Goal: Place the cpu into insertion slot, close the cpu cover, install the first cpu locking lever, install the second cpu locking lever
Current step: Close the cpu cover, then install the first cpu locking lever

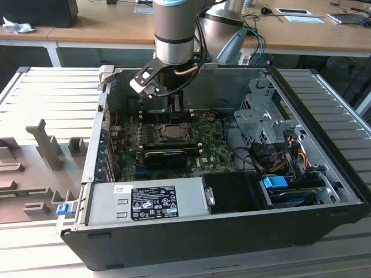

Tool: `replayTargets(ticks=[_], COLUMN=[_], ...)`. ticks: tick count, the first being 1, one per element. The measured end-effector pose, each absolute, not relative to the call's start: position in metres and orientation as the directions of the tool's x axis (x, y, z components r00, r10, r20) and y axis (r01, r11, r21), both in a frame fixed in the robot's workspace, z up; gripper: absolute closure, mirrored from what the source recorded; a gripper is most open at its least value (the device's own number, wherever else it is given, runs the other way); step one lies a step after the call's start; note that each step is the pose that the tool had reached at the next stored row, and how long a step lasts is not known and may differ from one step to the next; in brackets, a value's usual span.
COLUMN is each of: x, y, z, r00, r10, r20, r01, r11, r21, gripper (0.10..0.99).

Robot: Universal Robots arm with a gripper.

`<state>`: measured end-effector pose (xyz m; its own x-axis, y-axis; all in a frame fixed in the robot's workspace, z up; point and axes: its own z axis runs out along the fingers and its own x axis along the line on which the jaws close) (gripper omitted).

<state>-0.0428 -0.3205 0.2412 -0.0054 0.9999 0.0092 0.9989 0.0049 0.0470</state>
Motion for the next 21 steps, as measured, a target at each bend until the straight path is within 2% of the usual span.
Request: replayTargets(ticks=[7,21], x=[-0.045,-0.045], y=[-0.321,-0.32], z=[0.242,0.288], r00=[-0.005,-0.005], r10=[1.0,1.0], r20=[0.009,0.009], r01=[0.999,0.999], r11=[0.005,0.005], r21=[0.047,0.047], gripper=[0.98,0.98])
